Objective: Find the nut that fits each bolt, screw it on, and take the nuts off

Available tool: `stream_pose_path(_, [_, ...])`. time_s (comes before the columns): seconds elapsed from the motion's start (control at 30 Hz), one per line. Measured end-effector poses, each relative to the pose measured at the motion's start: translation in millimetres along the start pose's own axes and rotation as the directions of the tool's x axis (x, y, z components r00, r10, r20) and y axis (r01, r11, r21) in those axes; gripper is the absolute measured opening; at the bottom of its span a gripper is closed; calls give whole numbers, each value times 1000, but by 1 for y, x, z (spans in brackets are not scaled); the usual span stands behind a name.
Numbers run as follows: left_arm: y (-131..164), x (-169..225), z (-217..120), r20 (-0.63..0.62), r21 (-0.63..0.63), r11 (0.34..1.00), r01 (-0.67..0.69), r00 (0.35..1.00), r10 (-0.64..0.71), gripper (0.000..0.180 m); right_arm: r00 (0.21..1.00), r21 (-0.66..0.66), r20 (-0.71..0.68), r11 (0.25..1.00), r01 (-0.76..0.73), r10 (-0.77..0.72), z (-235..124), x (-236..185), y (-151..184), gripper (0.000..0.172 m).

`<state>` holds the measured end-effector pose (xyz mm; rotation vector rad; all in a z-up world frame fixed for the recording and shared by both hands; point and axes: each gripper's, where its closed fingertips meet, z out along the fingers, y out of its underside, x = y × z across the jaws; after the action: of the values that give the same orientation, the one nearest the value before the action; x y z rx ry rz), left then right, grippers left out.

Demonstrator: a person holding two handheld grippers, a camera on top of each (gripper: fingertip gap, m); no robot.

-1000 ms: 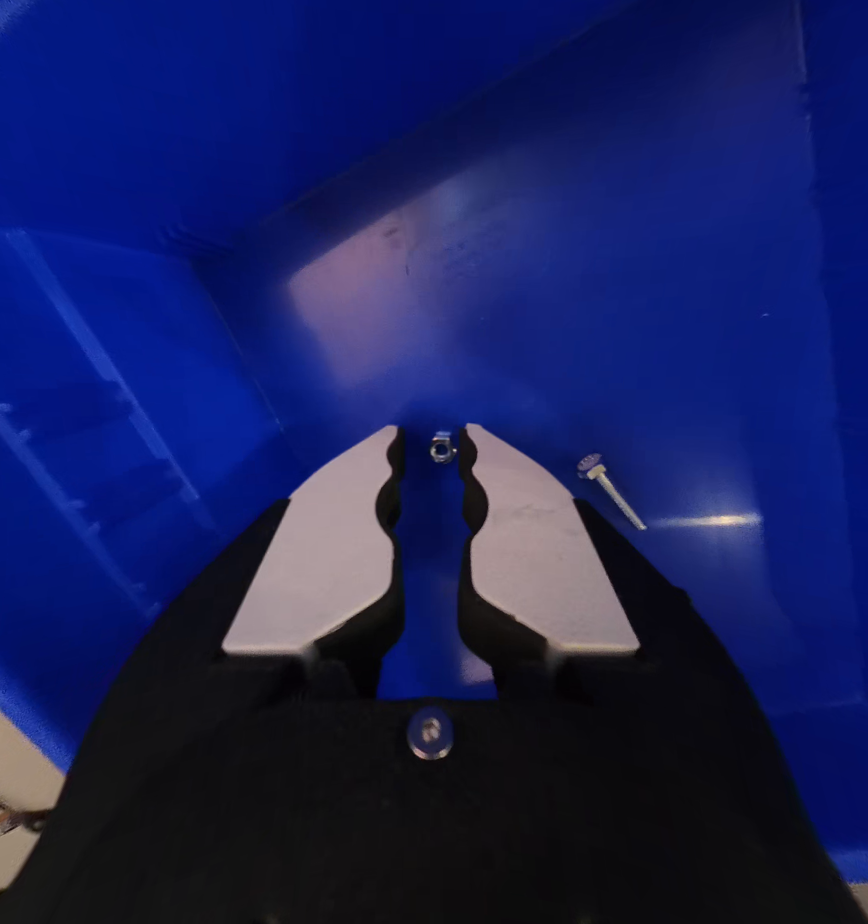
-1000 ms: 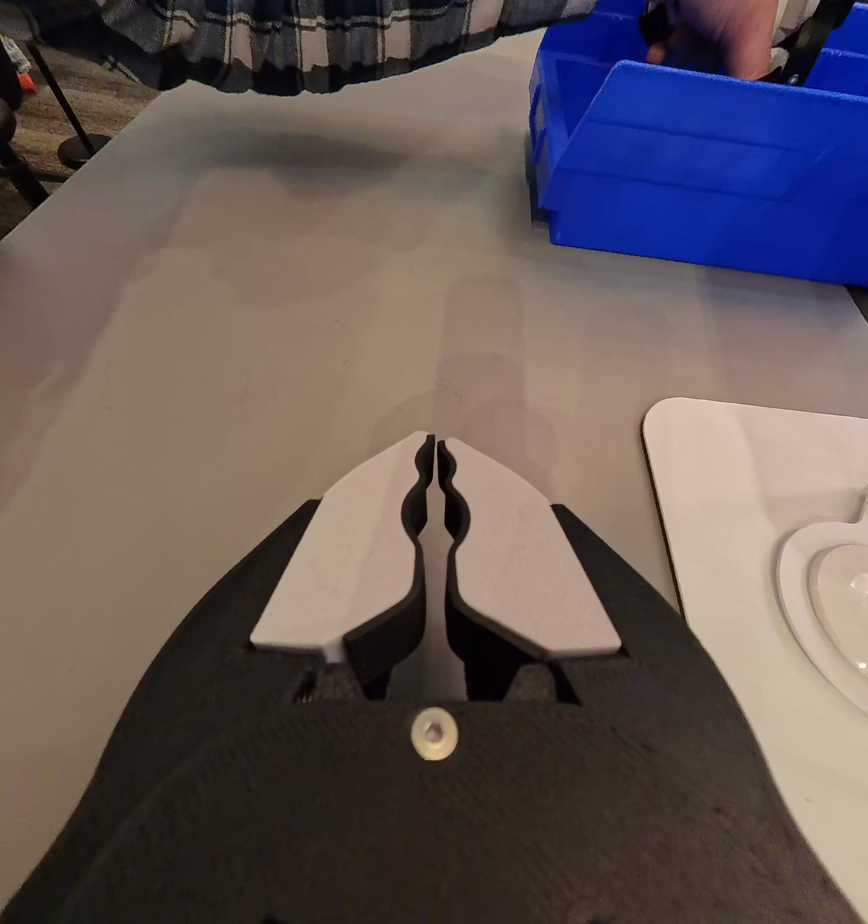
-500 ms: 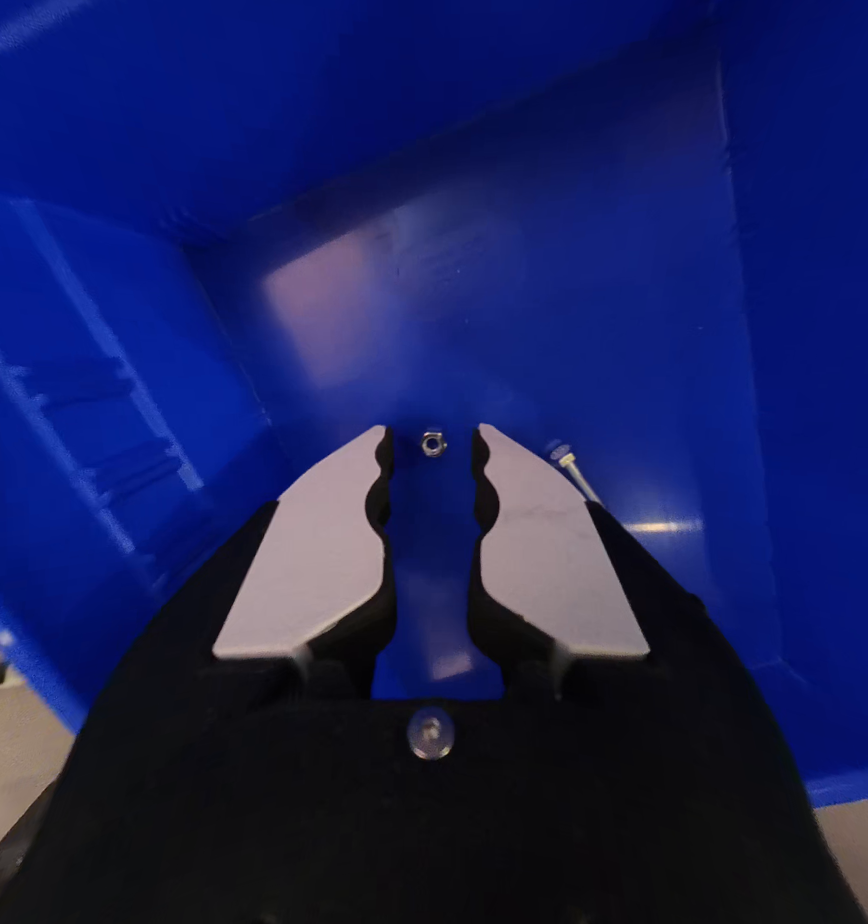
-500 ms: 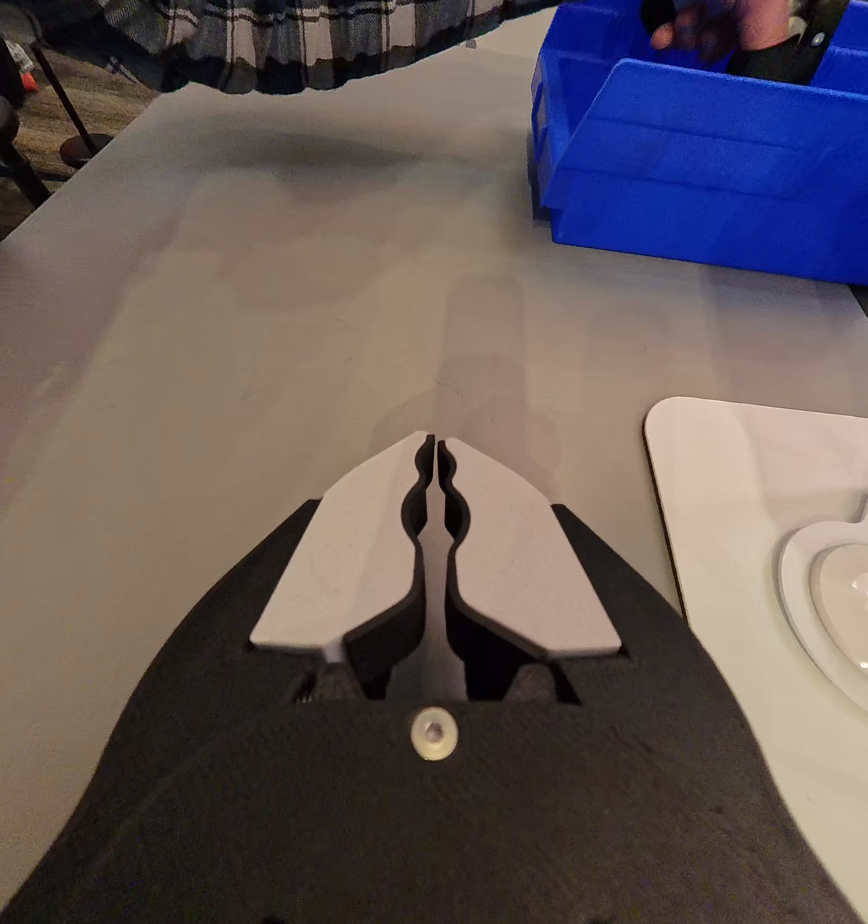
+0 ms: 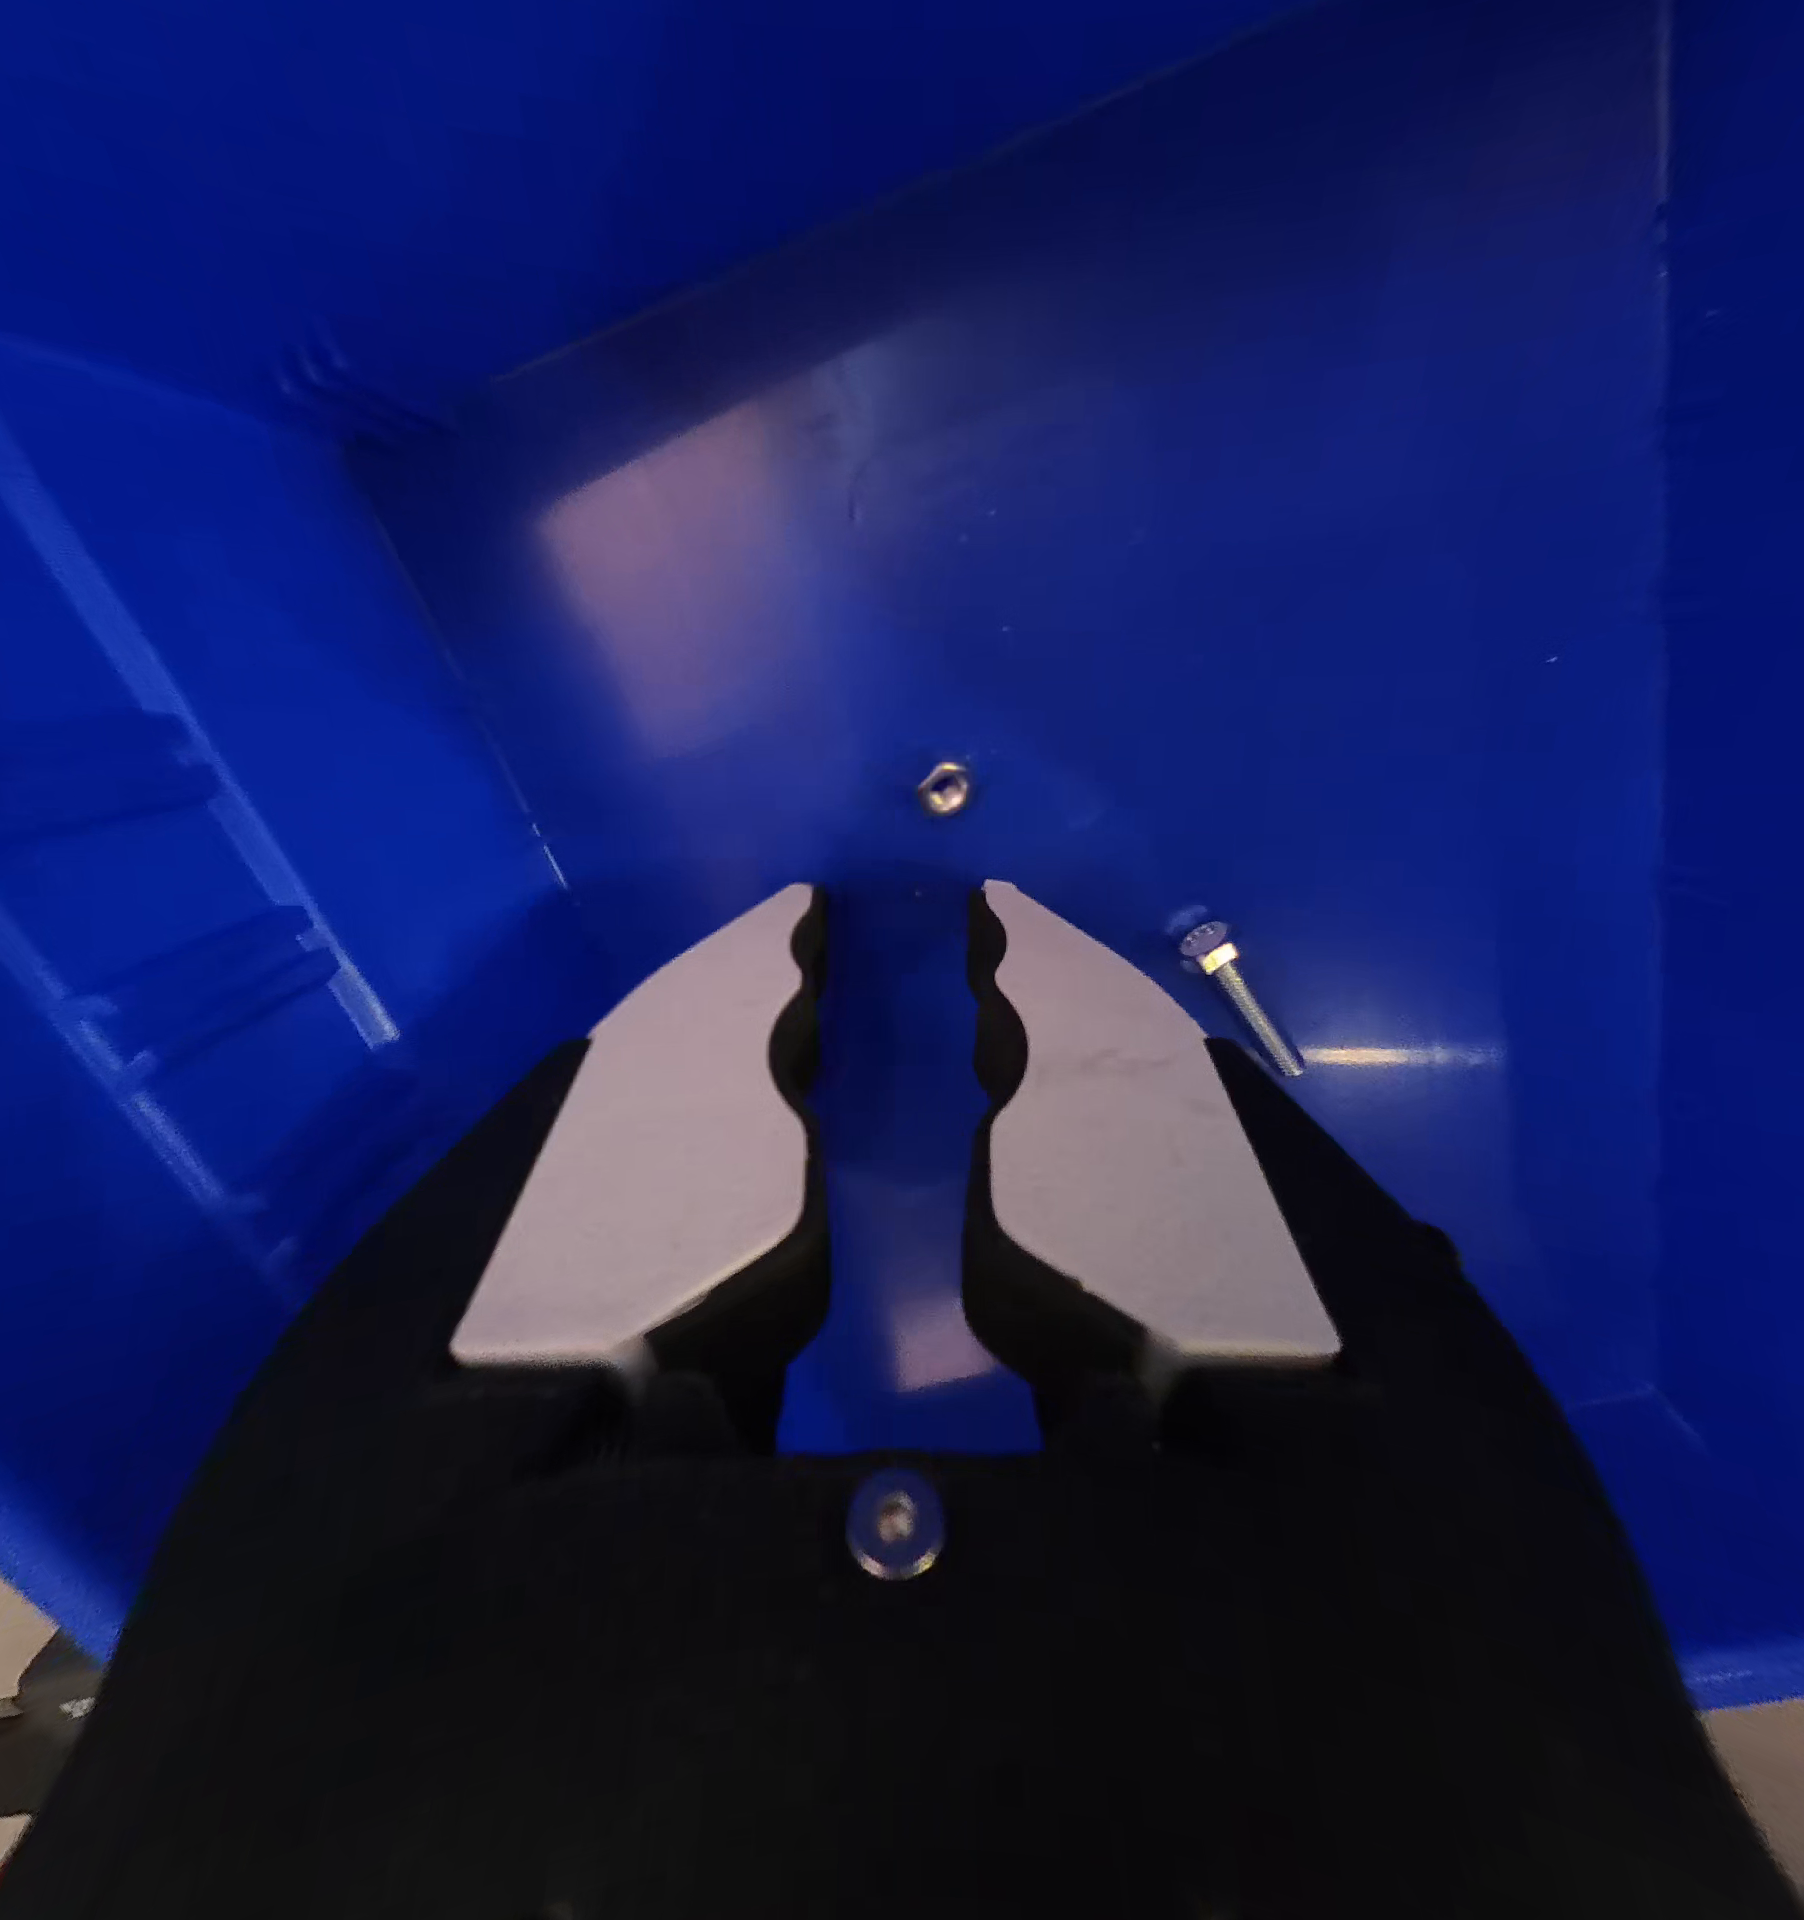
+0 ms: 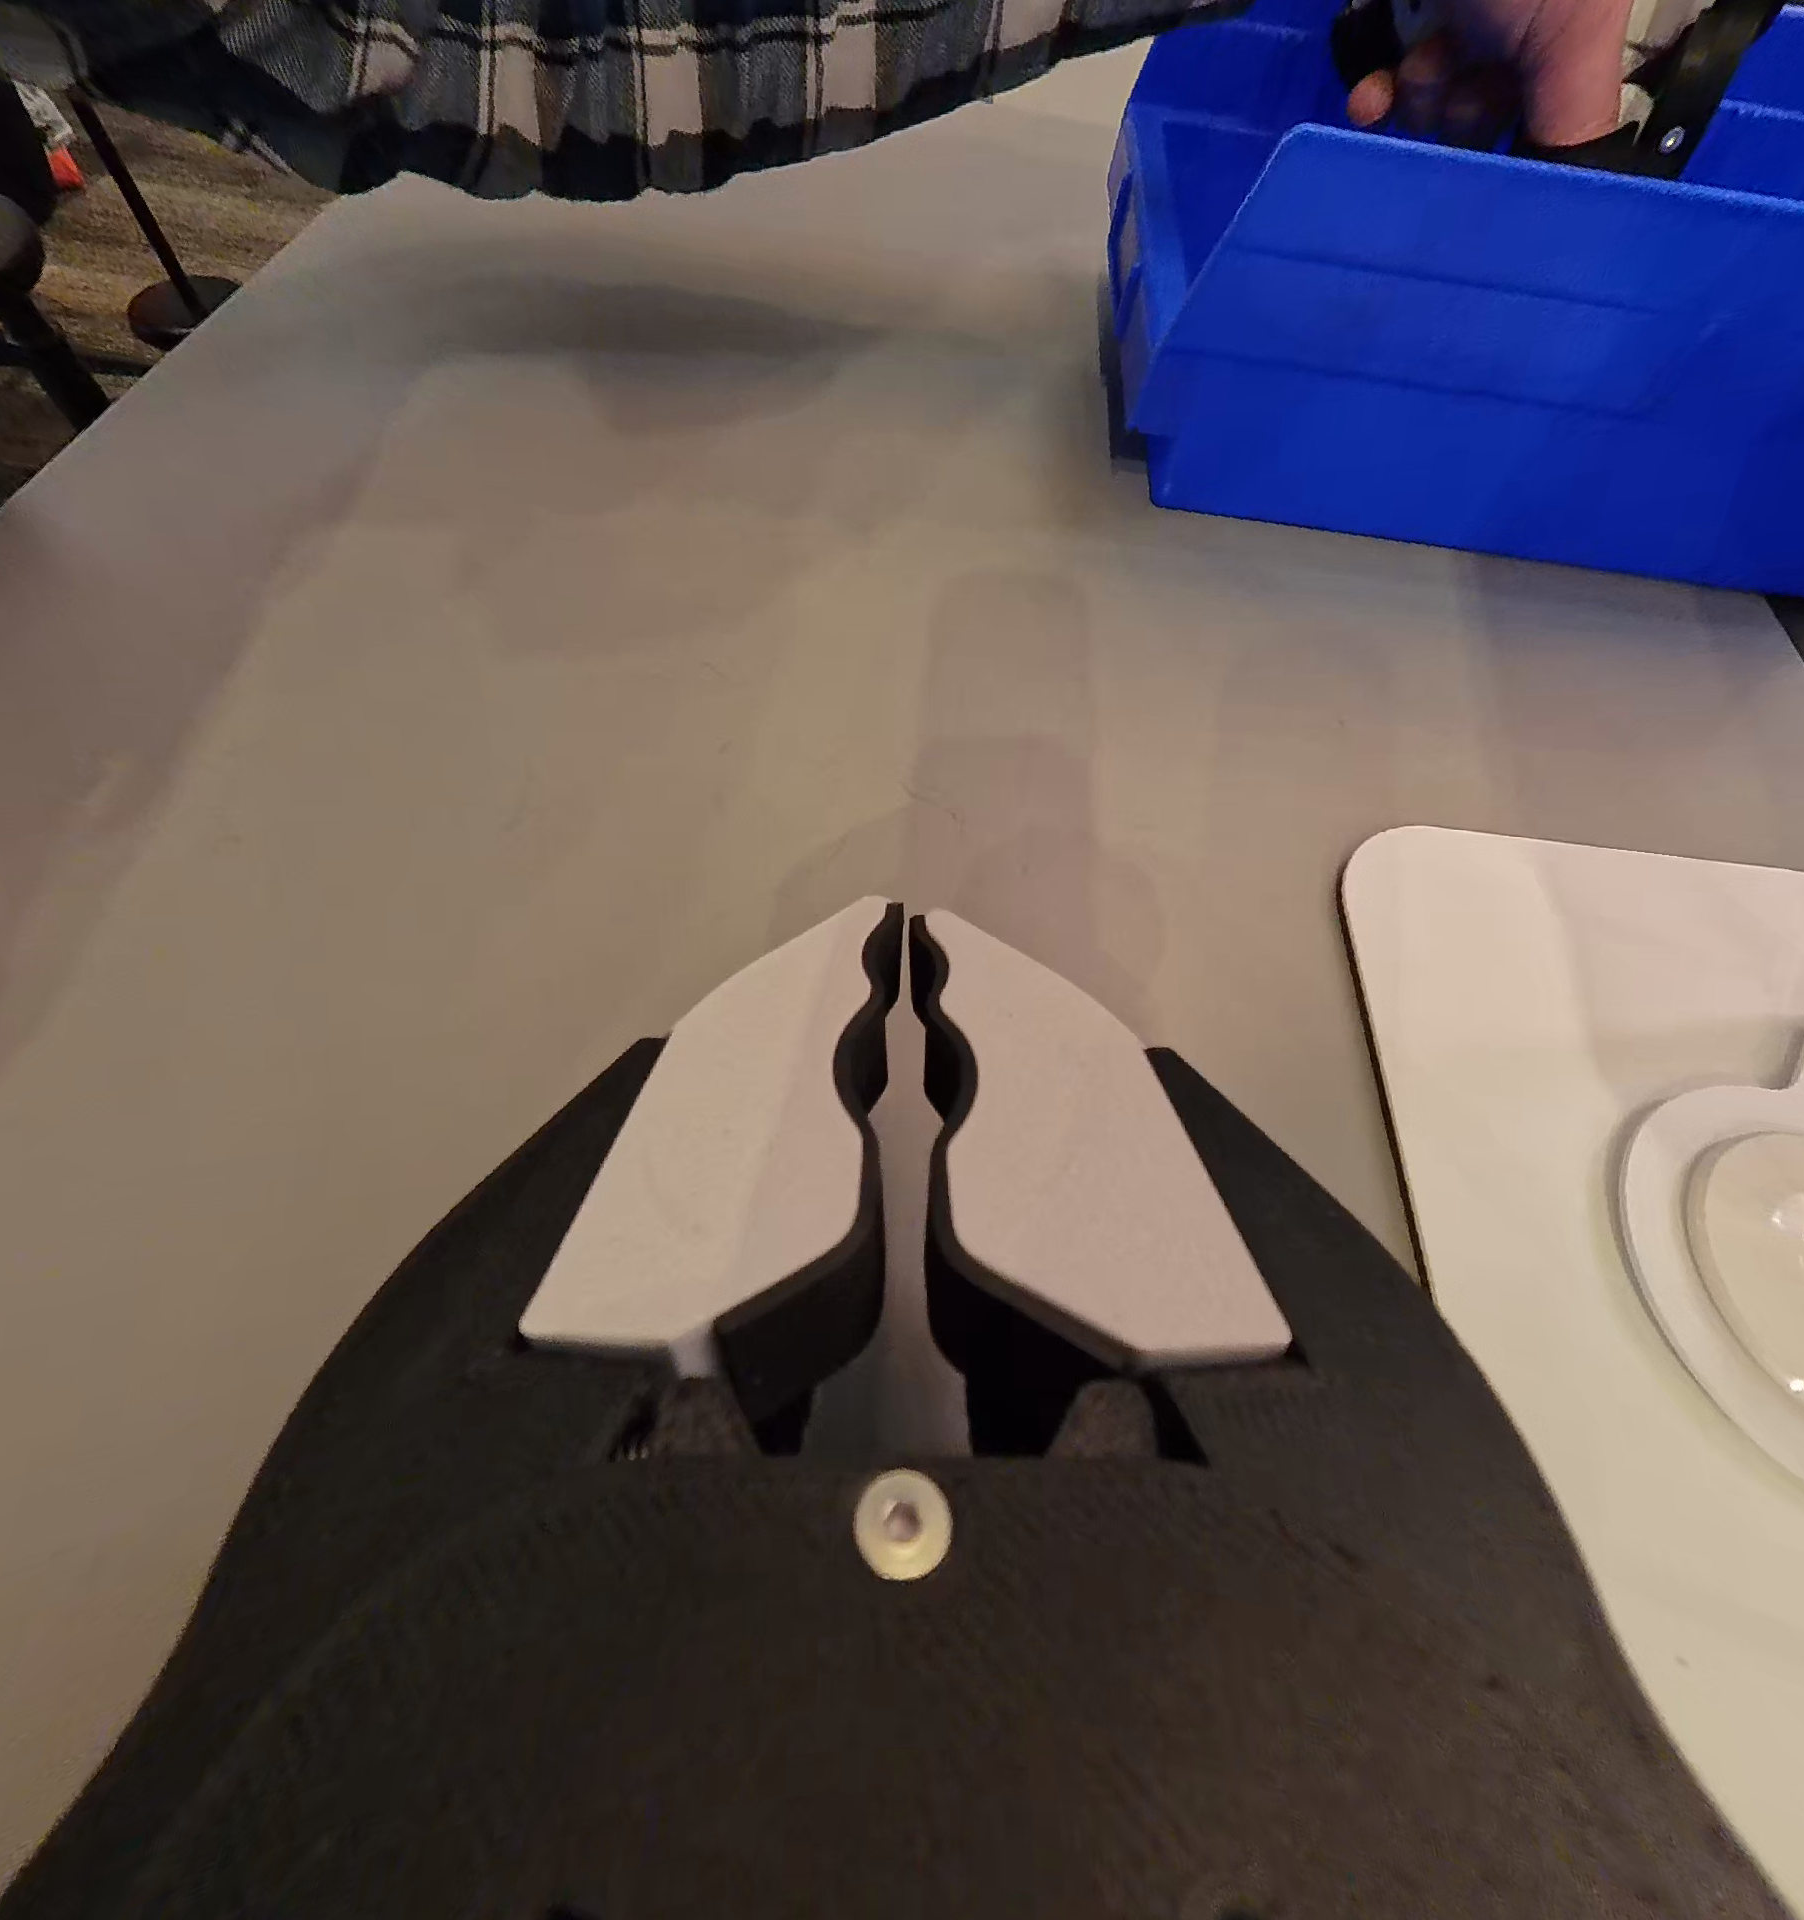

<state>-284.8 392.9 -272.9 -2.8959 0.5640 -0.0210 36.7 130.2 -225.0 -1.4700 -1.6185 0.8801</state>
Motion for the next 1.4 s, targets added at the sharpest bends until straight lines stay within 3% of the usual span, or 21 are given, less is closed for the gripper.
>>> stream_pose_path(0.3, [-25,3,-9,-29,143,990,-4,1000,8,33,1000,-2,2,1000,2,-2,0,-1,0,1])
stream_pose_path(0.5, [-27,5,6,-27,110,994,2,1000,1,34,1000,0,3,1000,2,-2,0,-1,0,1])
stream_pose_path(0.7, [-26,7,6,-26,98,995,-4,1000,6,11,1000,0,3,1000,2,-2,0,-1,0,1])
stream_pose_path(1.03, [-25,9,5,-23,108,994,-28,999,30,10,1000,-2,6,1000,5,-5,0,-2,0,1])
stream_pose_path(1.2, [-23,14,-8,-28,140,989,-45,998,49,10,1000,-3,6,1000,6,-6,0,-2,0,1])
stream_pose_path(1.4, [-8,36,-46,-49,231,969,-87,994,101,10,1000,-4,6,1000,8,-8,1,-2,1,1])
